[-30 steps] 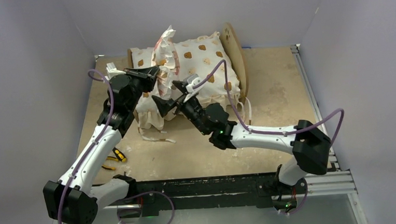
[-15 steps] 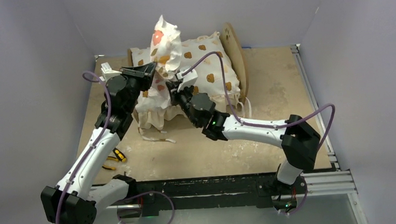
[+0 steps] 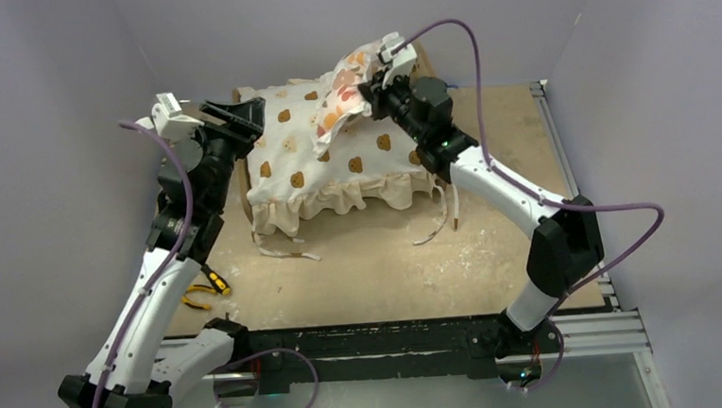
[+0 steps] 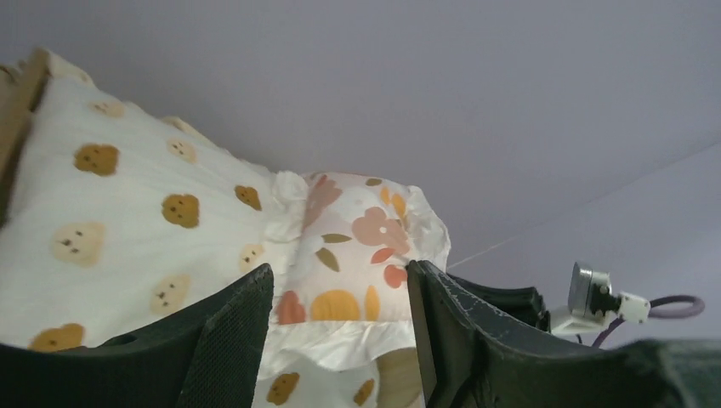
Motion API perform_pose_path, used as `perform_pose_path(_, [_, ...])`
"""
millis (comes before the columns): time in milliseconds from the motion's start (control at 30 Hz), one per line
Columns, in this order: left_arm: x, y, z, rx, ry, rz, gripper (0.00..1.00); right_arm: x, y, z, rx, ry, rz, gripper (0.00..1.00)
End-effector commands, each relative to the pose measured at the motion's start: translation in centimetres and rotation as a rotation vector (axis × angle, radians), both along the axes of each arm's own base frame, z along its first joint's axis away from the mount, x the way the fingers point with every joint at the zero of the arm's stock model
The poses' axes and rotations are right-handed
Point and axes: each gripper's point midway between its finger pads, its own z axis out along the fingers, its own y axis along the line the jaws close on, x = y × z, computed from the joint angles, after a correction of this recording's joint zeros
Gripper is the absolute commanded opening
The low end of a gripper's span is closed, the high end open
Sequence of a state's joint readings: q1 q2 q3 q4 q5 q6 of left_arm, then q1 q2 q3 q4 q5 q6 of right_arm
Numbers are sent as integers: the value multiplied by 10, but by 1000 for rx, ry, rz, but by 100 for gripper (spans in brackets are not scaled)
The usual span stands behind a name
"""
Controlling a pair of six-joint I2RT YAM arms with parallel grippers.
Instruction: Set up the pet bed
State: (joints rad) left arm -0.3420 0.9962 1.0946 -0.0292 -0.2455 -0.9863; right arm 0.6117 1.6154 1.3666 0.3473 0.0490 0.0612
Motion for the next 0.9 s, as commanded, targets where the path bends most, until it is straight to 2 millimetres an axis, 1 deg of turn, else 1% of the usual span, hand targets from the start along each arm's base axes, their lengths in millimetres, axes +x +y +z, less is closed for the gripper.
perform_pose_path(0, [-30, 39, 19, 301, -47, 127, 59, 26, -10, -7, -150, 8, 120, 0])
perform_pose_path(100, [-48, 58, 18, 401, -44, 185, 60, 45, -33, -15, -187, 32, 56, 0])
perform_pose_path(233, [-66, 80, 3, 513, -14, 252, 61, 54, -62, -33, -198, 63, -1, 0])
perform_pose_path(300, [-72, 84, -4, 547, -16, 257, 61, 59, -75, -48, -226, 94, -28, 0])
perform_pose_path(367, [-75, 85, -12, 574, -13, 252, 61, 66, -91, -61, -264, 126, -92, 1])
perform_pose_path(400, [-76, 86, -16, 588, -8, 252, 61, 69, -100, -66, -281, 141, -134, 3])
perform_pose_path(467, [-75, 88, -26, 613, 19, 256, 61, 71, -115, -68, -304, 156, -204, 12])
perform_pose_path(500, [-74, 89, -30, 626, 34, 259, 61, 71, -122, -66, -310, 160, -239, 17])
perform_pose_path(567, [-73, 91, -37, 647, 61, 265, 61, 68, -136, -56, -310, 162, -313, 24])
perform_pose_path(633, [-72, 94, -42, 660, 80, 272, 61, 66, -157, -38, -305, 144, -426, 31])
perform_pose_path(667, [-72, 94, -44, 664, 84, 273, 61, 63, -163, -29, -301, 134, -458, 38])
perform_pose_path(700, [-72, 95, -46, 668, 88, 275, 61, 60, -165, -20, -288, 126, -472, 43])
perform_pose_path(767, [-72, 95, -49, 676, 94, 276, 61, 51, -173, -11, -272, 133, -517, 51])
perform_pose_path(867, [-73, 99, -55, 693, 111, 289, 61, 35, -175, 10, -244, 107, -556, 57])
